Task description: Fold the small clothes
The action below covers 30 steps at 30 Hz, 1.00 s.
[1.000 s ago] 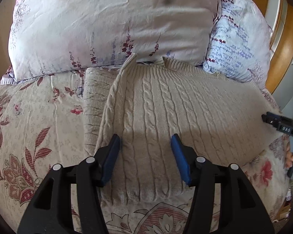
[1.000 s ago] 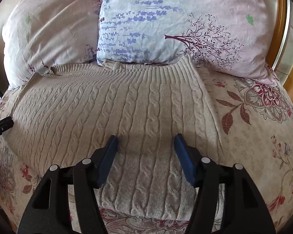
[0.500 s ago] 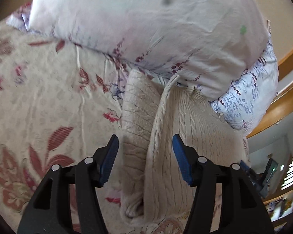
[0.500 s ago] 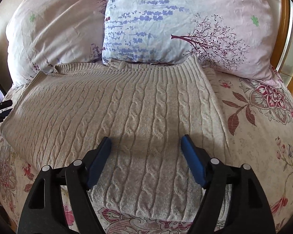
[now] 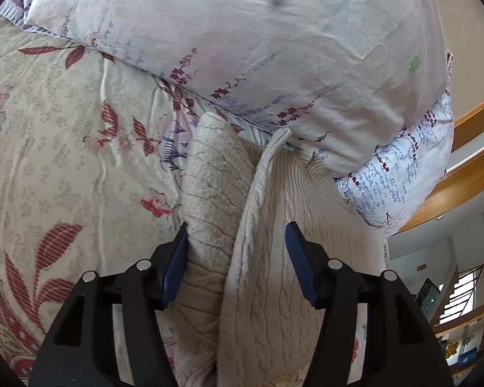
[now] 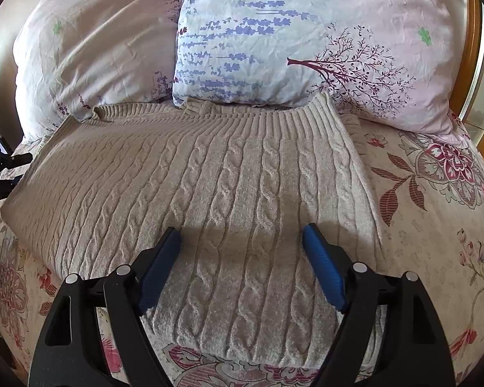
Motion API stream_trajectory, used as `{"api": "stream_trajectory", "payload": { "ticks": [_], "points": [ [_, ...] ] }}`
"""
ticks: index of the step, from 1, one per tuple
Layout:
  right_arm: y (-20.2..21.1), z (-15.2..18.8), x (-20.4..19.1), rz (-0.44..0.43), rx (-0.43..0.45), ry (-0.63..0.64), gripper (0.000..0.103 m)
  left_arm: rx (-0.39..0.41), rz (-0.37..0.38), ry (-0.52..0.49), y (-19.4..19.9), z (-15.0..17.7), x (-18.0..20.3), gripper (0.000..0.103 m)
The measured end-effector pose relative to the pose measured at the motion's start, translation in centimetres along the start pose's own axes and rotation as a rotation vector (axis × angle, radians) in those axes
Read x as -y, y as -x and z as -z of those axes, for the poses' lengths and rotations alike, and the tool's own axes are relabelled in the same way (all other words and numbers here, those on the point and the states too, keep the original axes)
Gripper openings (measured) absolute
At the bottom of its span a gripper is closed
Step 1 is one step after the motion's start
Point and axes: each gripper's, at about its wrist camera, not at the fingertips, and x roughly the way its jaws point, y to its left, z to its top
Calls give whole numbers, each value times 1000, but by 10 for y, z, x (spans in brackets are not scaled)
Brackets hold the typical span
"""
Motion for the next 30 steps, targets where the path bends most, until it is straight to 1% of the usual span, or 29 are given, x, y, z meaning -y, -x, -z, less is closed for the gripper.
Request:
{"api": "stream_trajectory", "payload": {
  "ticks": [5,6,8,9,10,11,12,13,15,18,20,23,26,30],
  "points": [
    [0,1,0,0,2,0,81,3,-25,-23,-6,1,9,58],
    [0,1,0,0,3,0,81,1,-26,-25,-9,1,11,55],
    [0,1,1,-1,4,0,81,0,-32,-23,-12,2,14,48],
    [0,2,1,-2,4,1,81,-8,-28,-14,-15,3,14,40],
    [0,1,1,-3,3,0,81,-17,-20,-1,-18,4,14,29],
    [0,2,1,-3,2,-1,81,-29,-6,16,-21,5,12,26],
    [1,2,0,-4,2,-3,81,-25,7,34,-22,6,11,25],
    [1,2,1,-8,0,-6,81,-19,4,39,-21,6,11,24],
    [3,1,2,-18,-1,-17,80,-8,14,51,-18,7,13,22],
    [11,-3,8,-60,14,-66,80,11,46,57,-11,7,20,20],
    [19,-6,10,-76,43,-83,80,22,66,57,-6,6,28,20],
    [33,-10,8,-132,94,-89,80,40,103,55,1,7,46,20],
    [42,-16,3,-208,119,-85,80,54,146,49,7,9,72,20],
    [44,-23,-1,-297,126,-107,81,46,233,57,2,16,114,20]
  ]
}}
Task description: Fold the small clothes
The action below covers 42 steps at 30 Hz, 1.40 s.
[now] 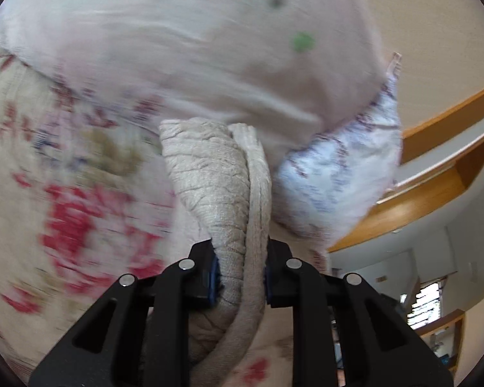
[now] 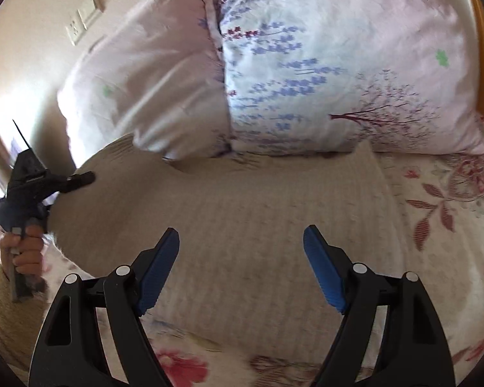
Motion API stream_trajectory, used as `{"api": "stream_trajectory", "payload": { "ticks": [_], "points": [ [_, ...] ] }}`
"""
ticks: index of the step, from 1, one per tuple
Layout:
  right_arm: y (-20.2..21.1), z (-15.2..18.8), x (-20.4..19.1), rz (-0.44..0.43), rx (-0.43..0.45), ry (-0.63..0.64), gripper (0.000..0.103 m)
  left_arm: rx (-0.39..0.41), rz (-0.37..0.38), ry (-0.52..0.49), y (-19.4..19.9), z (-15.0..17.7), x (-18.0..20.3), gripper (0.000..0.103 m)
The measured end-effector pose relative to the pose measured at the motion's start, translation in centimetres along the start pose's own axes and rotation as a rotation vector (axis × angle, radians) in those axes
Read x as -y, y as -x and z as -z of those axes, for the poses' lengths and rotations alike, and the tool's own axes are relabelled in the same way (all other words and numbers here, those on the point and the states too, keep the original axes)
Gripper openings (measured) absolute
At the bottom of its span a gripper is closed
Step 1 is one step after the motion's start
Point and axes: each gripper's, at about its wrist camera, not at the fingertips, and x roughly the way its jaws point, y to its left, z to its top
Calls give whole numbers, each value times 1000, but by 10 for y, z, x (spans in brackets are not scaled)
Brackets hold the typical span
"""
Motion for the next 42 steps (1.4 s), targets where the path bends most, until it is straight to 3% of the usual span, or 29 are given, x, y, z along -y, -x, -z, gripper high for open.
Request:
{"api": "stream_trajectory", "payload": {
  "ticks": [5,11,14,16,18,20,23,25,31,32,33,35,39,42],
  "points": [
    [-8,-6,10,-108,-16,-105,81,-49,51,-34,-40,24,37,20],
    [-17,-5,37,-241,-93,-277,84,-194,46,-56,-111,59,46,26],
    [-26,-4,52,-316,-142,-382,85,-262,112,-77,-128,67,51,39],
    [-31,-2,54,-336,-168,-409,87,-324,236,-88,-126,69,57,64],
    [-34,-1,54,-346,-190,-417,87,-310,270,-118,-110,69,61,68],
    [-39,1,52,-357,-210,-427,87,-244,238,-162,-91,66,60,71],
    [-43,1,51,-334,-227,-424,87,-135,100,-174,-59,59,44,72],
    [-44,1,47,-341,-231,-416,87,-114,25,-171,-49,54,29,72],
    [-53,-3,35,-312,-266,-366,86,-141,-128,-168,-49,55,-2,72],
    [-56,-4,33,-303,-273,-356,83,-155,-147,-175,-50,57,-5,72],
    [-58,-5,32,-298,-276,-349,70,-177,-170,-183,-56,62,-7,72],
    [-64,-8,26,-307,-297,-325,59,-204,-169,-184,-64,65,-10,72],
    [-71,-10,22,-294,-317,-299,58,-199,-176,-204,-65,66,-10,72],
    [-79,-14,28,-311,-300,-360,58,-197,-175,-209,-65,67,-10,72]
  ]
}}
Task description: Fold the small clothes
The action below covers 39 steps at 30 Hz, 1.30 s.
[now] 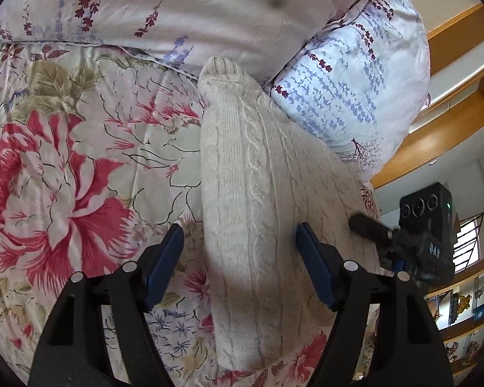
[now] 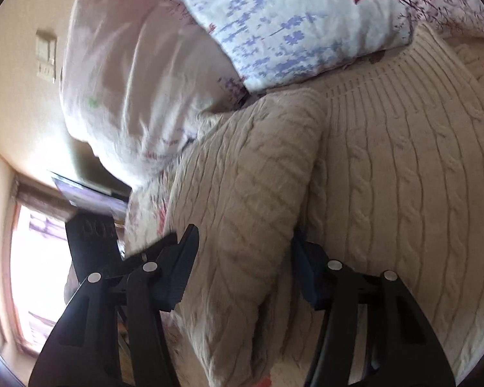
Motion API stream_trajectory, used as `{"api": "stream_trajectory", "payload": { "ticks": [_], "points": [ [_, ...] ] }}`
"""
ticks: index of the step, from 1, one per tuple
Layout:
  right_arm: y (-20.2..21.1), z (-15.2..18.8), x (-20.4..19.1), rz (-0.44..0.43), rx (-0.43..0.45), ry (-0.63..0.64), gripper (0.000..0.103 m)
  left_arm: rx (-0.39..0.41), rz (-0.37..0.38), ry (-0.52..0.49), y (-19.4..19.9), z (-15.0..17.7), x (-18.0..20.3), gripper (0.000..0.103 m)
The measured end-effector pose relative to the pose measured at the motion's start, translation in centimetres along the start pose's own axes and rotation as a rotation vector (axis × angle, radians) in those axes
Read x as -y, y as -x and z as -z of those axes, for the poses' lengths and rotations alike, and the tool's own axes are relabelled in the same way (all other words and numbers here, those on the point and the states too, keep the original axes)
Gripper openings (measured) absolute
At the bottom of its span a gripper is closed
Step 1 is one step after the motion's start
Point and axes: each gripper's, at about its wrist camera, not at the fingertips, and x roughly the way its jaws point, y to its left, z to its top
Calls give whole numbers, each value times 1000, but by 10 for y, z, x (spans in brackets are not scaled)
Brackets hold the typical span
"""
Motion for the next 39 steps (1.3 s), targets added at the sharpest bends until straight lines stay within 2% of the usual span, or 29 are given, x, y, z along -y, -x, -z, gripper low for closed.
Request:
{"api": "stream_trajectory", "payload": {
  "ticks": [2,5,8,11,15,20,24,29,32,37,39],
  "points": [
    [-7,-4,0,-11,18,-7,57,4,-3,-6,1,2,0,72],
    [-18,-6,-9,43,37,41,26,3,-9,-16,-4,-1,9,72],
    [-16,-5,-15,82,67,86,20,-1,16,13,-2,-1,8,75],
    [-5,-3,-26,124,103,158,19,19,65,43,4,-1,6,78],
    [8,0,-49,242,130,299,19,45,106,49,12,-1,9,79],
    [25,3,-66,421,152,441,19,51,98,-7,13,0,21,79],
    [49,2,-56,577,200,477,19,24,97,-29,6,3,29,79],
    [71,-6,-22,731,224,414,19,-6,95,-70,-5,8,42,79],
    [74,-5,-2,747,199,382,19,-22,103,-86,-10,10,48,79],
    [85,-3,-8,724,258,399,19,-36,111,-107,-18,15,57,79],
    [79,-6,0,732,231,390,19,-42,110,-109,-21,16,57,79]
  ]
}}
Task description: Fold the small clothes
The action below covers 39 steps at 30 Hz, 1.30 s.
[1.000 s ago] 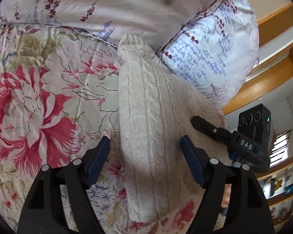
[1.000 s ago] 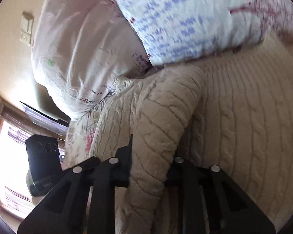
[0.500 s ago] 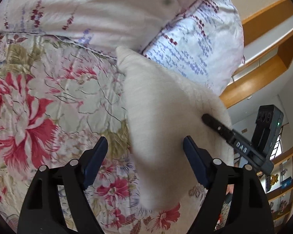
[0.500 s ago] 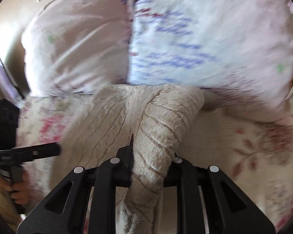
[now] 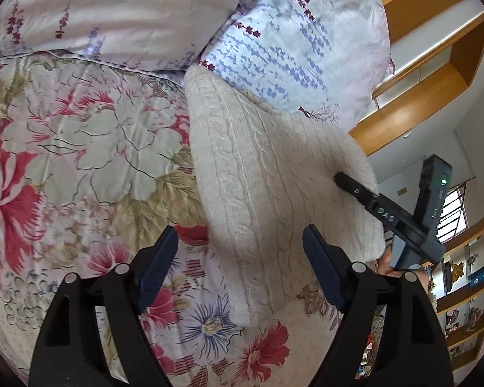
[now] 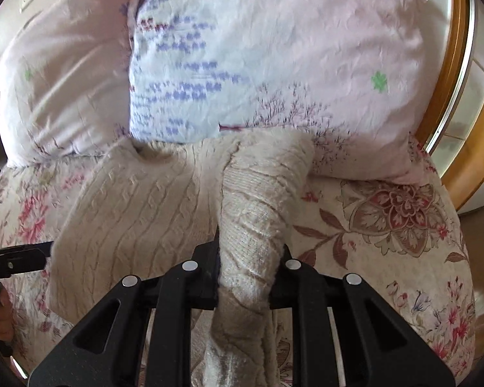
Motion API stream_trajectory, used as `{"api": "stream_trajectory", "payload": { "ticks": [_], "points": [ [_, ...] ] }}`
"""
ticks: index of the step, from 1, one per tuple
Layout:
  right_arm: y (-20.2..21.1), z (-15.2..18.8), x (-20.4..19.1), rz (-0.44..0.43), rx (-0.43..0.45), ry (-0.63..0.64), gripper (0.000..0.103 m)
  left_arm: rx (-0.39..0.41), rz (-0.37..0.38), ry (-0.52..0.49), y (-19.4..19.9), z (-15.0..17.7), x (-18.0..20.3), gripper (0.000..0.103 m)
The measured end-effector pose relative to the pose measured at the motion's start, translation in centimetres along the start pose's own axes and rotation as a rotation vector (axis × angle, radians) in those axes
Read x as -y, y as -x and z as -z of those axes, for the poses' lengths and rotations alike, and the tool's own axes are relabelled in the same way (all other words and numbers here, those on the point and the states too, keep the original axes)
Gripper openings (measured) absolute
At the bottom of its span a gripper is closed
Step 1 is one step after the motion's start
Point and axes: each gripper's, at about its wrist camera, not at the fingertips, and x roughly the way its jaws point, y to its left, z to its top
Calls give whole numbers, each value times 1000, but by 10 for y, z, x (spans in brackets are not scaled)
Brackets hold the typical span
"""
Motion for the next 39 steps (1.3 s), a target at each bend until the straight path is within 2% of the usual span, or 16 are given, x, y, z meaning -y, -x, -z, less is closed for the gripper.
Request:
{"api": "stream_trajectory", "payload": {
  "ticks": [2,5,9,14,19,20,21,22,24,25,27,31,36,38,39],
  "points": [
    [-5,3,4,-3,-21,-12,20,-9,3,4,-4,1,0,79],
    [-10,7,30,-117,-56,-184,32,-24,10,4,-10,2,3,79],
    [4,13,60,-204,-23,-315,42,-39,24,-17,-15,6,9,78],
    [-5,12,88,-350,-43,-479,42,-41,20,-9,-22,5,15,78],
    [-28,6,92,-409,-68,-541,42,-36,-16,-6,-27,-2,17,78],
    [-31,4,91,-414,-63,-545,35,-38,-20,1,-29,-4,16,78],
    [-33,3,90,-418,-50,-544,19,-42,-22,13,-32,-6,15,75],
    [-31,0,89,-414,-23,-528,13,-45,-18,20,-33,-7,14,68],
    [-23,-6,84,-392,36,-486,10,-53,-17,31,-38,-8,14,61],
    [-15,-8,81,-368,83,-456,10,-50,-23,27,-38,-7,14,57],
    [-8,-8,81,-302,111,-427,9,-41,-30,10,-36,-6,15,52],
    [-29,1,86,-212,23,-450,9,-40,-21,21,-35,-3,13,45],
    [-39,12,89,-166,-20,-494,10,-45,-30,27,-34,6,11,43],
    [-40,12,89,-191,-30,-479,12,-43,-27,19,-34,5,11,45],
    [-39,12,88,-200,-23,-487,17,-47,-18,27,-33,5,10,48]
  ]
}}
